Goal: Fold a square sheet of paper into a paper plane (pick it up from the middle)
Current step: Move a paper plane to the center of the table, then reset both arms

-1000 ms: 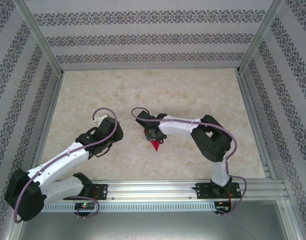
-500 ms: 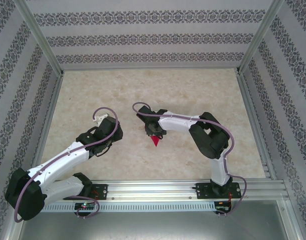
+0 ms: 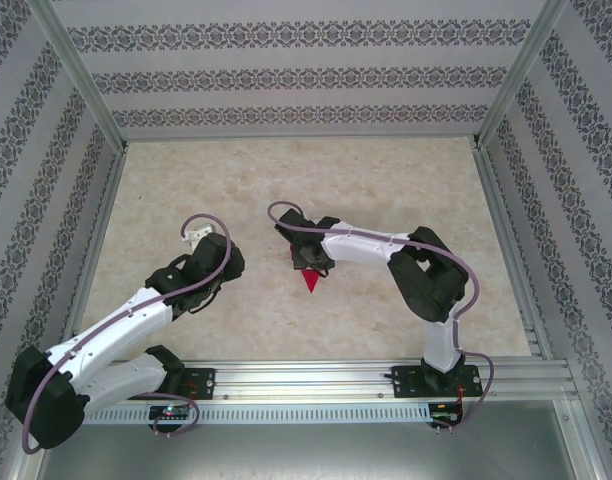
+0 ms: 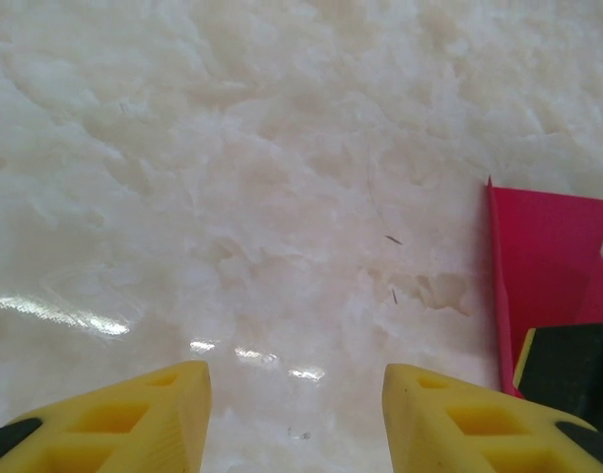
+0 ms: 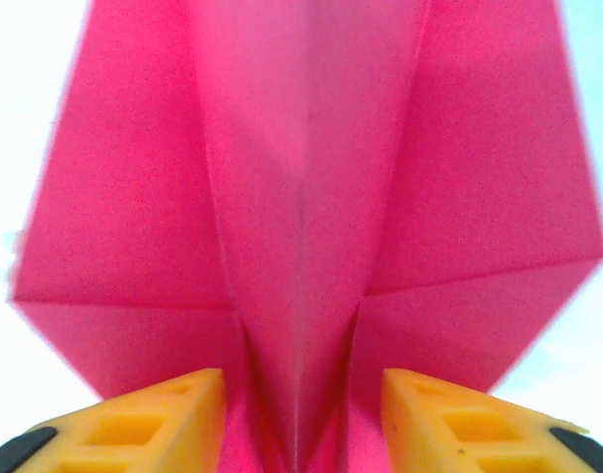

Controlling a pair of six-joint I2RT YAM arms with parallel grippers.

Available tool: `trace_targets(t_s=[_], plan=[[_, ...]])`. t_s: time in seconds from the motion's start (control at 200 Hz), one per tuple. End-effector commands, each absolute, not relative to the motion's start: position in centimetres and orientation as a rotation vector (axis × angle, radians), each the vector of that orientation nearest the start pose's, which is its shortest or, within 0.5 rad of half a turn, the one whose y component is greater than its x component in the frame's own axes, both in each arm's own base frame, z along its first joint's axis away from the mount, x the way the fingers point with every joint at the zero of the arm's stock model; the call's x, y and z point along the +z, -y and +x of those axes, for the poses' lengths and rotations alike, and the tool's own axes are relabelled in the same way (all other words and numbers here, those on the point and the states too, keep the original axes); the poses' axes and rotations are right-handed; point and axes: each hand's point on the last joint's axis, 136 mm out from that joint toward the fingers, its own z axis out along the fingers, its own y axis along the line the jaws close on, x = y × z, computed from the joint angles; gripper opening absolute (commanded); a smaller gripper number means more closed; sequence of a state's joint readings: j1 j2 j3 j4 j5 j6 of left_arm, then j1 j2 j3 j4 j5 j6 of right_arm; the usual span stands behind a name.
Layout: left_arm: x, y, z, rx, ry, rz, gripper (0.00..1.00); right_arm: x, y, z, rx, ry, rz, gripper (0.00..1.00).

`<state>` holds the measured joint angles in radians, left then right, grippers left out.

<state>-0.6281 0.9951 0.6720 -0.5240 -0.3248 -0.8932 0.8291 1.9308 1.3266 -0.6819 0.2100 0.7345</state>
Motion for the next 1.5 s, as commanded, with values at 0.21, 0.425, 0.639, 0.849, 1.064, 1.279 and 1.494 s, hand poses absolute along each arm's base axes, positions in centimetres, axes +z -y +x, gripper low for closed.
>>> trace_targets(t_s=[0.21, 0.425, 0.639, 0.849, 1.064, 1.279, 1.494], plan=[[14.6, 10.4, 26.2, -0.265, -2.286, -0.45, 0.54, 13.3, -26.9, 31.6, 0.126, -2.585, -0.06, 0.54], [15.2, 9.3, 26.4, -0.181, -2.259, -0.437, 0.65, 19.6, -20.4, 31.8, -0.052, -2.314, 0.073, 0.59], [16.8, 7.9, 27.2, -0.047, -2.195, -0.367, 0.93, 22.4, -10.8, 32.6, -0.294, -2.095, 0.234, 0.98], [18.0, 4.6, 27.6, 0.155, -2.136, -0.377, 1.0, 19.5, -2.4, 34.6, -0.604, -2.043, 0.216, 0.98], [18.3, 1.6, 28.2, 0.248, -2.126, -0.429, 1.0, 15.4, -0.4, 38.5, -0.485, -2.081, 0.118, 0.98], [18.1, -0.7, 29.6, 0.259, -2.121, -0.474, 1.0, 12.5, -2.3, 41.6, -0.315, -2.011, -0.082, 0.98], [17.5, -1.7, 31.0, 0.24, -2.101, -0.507, 1.0, 14.0, -1.1, 38.2, -0.039, -1.752, -0.088, 0.98]])
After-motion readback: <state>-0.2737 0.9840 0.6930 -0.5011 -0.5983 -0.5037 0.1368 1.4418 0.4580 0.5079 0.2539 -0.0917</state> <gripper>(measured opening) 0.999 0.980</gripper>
